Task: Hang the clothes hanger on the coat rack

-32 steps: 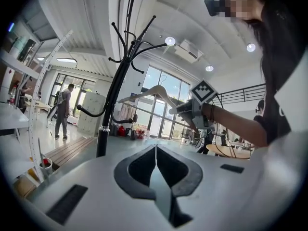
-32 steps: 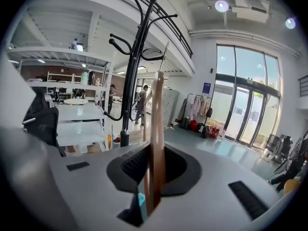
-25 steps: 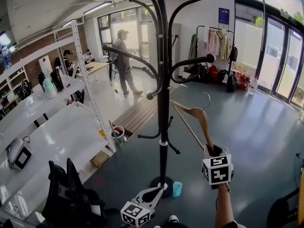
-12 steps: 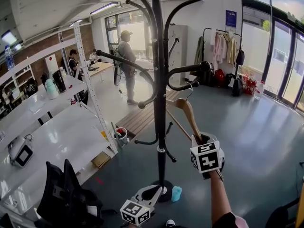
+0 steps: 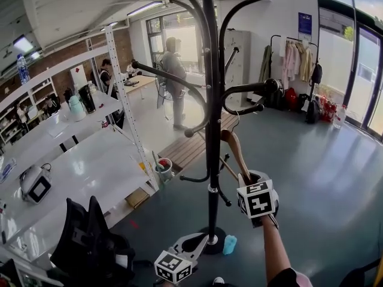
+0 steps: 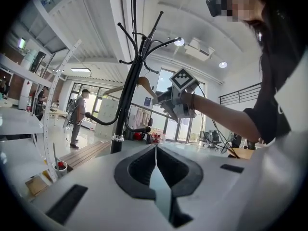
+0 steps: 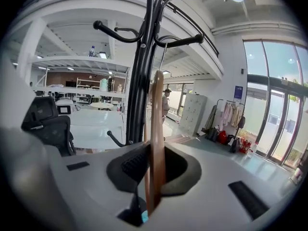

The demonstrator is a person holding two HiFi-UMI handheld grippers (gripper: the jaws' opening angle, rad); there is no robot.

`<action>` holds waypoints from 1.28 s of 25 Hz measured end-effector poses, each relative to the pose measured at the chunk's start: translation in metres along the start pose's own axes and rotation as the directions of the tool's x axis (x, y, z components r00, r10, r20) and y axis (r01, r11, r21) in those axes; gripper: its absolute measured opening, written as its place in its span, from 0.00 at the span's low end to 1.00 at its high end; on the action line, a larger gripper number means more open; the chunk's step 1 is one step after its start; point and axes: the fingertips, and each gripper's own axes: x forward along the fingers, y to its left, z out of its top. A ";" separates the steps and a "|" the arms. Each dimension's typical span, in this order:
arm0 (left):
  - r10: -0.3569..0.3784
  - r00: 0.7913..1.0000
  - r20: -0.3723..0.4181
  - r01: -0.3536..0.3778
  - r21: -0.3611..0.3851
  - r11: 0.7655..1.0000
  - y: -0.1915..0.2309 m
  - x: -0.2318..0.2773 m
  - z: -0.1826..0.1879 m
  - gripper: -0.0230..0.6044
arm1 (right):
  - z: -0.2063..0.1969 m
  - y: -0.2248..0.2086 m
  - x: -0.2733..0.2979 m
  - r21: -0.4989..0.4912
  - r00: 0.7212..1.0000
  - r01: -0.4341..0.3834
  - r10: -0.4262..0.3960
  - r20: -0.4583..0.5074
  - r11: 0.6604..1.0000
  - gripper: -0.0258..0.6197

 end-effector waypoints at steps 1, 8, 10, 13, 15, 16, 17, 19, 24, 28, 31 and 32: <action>0.005 1.000 0.002 -0.005 0.002 1.000 0.003 -0.002 0.000 0.05 | 0.000 0.002 0.002 0.004 1.000 0.001 -0.001 0.007 1.000 0.12; 0.008 1.000 -0.003 -0.008 0.006 1.000 0.004 -0.005 0.001 0.05 | 0.006 -0.003 -0.002 0.022 0.993 0.041 -0.043 0.111 0.999 0.19; -0.003 1.000 -0.004 0.003 0.004 1.000 0.002 -0.006 0.000 0.05 | 0.008 -0.007 -0.009 0.032 0.988 0.070 -0.073 0.137 0.997 0.22; -0.019 1.000 -0.005 0.019 -0.006 1.000 -0.002 -0.009 -0.003 0.05 | 0.015 -0.014 -0.026 0.073 0.975 0.098 -0.110 0.191 0.992 0.25; -0.030 1.000 -0.008 0.030 -0.007 1.000 -0.005 -0.012 -0.005 0.05 | 0.021 -0.019 -0.041 0.097 0.964 0.122 -0.141 0.224 0.988 0.25; -0.036 0.999 -0.009 0.036 -0.007 0.999 -0.007 -0.013 -0.006 0.05 | 0.023 -0.021 -0.050 0.105 0.958 0.134 -0.156 0.239 0.985 0.25; -0.043 0.999 -0.010 0.043 -0.008 0.999 -0.009 -0.015 -0.007 0.05 | 0.025 -0.023 -0.059 0.113 0.953 0.143 -0.168 0.253 0.983 0.26; -0.053 0.998 -0.013 0.053 -0.010 0.999 -0.012 -0.021 -0.010 0.05 | 0.027 -0.022 -0.079 0.131 0.945 0.146 -0.178 0.276 0.981 0.26; -0.091 0.995 -0.039 0.090 -0.017 0.996 -0.024 -0.039 -0.023 0.05 | 0.013 -0.004 -0.131 0.202 0.939 0.111 -0.170 0.301 0.973 0.26; -0.139 0.988 -0.063 0.138 -0.022 0.990 -0.038 -0.052 -0.035 0.05 | -0.018 0.017 -0.162 0.249 0.940 0.121 -0.191 0.282 0.961 0.26; -0.177 0.981 -0.073 0.176 -0.025 0.984 -0.049 -0.061 -0.045 0.05 | -0.050 0.040 -0.179 0.283 0.951 0.115 -0.188 0.246 0.952 0.26; -0.190 0.979 -0.077 0.188 -0.027 0.982 -0.053 -0.063 -0.049 0.05 | -0.061 0.047 -0.184 0.297 0.955 0.113 -0.186 0.232 0.948 0.26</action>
